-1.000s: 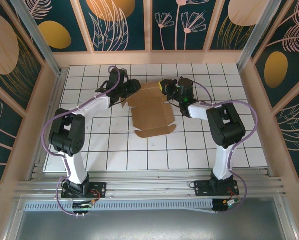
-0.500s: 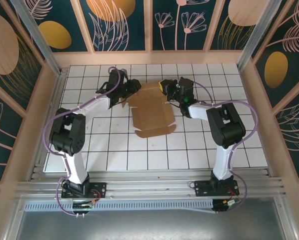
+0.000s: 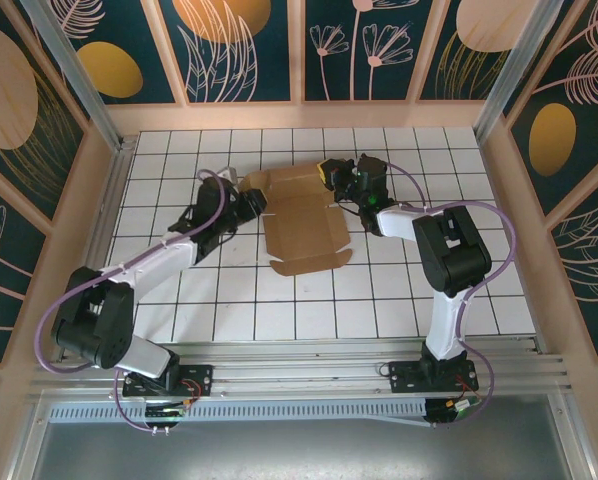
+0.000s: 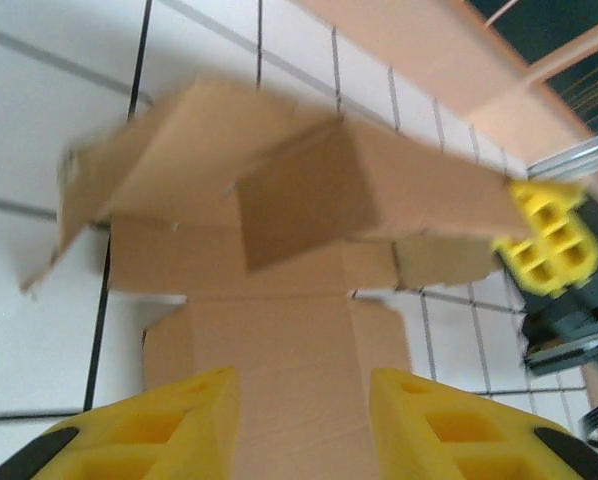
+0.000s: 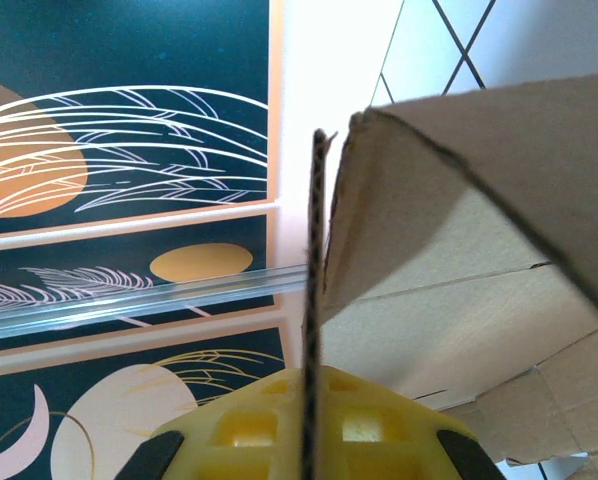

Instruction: Fold the paper box

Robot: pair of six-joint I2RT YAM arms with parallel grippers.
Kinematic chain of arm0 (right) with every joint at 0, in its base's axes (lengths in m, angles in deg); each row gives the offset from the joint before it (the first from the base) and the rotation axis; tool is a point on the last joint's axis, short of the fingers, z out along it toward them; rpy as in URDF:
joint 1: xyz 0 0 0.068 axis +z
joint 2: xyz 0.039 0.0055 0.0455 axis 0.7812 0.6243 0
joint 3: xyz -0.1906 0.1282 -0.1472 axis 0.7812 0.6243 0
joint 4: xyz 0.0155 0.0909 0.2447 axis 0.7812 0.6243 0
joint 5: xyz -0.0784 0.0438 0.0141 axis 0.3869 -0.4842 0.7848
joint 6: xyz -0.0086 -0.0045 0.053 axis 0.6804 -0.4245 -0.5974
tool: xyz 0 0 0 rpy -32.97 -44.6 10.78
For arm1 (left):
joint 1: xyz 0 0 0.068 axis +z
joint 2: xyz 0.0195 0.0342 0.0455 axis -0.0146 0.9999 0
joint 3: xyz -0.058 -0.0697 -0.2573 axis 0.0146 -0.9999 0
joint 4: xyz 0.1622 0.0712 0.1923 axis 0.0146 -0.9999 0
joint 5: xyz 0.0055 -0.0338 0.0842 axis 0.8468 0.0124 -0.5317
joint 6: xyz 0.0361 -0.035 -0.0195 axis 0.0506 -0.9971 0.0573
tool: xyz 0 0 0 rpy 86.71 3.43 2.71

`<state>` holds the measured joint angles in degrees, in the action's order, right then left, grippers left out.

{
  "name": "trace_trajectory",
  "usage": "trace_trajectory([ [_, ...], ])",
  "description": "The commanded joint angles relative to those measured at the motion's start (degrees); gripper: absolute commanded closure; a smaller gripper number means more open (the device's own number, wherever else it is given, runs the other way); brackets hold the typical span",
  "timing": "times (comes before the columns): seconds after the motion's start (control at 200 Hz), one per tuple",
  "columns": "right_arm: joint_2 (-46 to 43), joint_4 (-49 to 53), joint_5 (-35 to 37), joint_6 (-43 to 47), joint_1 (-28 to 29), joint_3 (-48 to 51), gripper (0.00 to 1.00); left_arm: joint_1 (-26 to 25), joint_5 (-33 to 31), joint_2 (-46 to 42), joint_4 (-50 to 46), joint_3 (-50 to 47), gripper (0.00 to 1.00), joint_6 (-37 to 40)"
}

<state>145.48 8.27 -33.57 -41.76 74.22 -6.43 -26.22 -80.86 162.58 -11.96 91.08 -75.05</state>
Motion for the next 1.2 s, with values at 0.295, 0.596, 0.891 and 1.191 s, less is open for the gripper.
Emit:
trace_trajectory([
  [0.295,-1.23,4.79,0.59,3.77,0.05,1.40,0.95,0.54,-9.82,18.97,4.26,8.08,0.46,-7.48],
  [0.596,-1.64,6.47,0.62,4.52,0.19,0.71,0.95,1.43,-5.56,27.75,8.12,12.79,0.41,-6.03],
  [0.891,-1.11,6.64,0.62,4.16,0.49,-0.08,0.96,1.74,0.37,31.96,9.61,15.13,0.44,-4.88],
  [1.191,-1.38,6.88,0.79,4.45,0.75,-0.23,0.96,1.92,-10.91,30.84,5.76,16.64,0.27,-1.12],
])
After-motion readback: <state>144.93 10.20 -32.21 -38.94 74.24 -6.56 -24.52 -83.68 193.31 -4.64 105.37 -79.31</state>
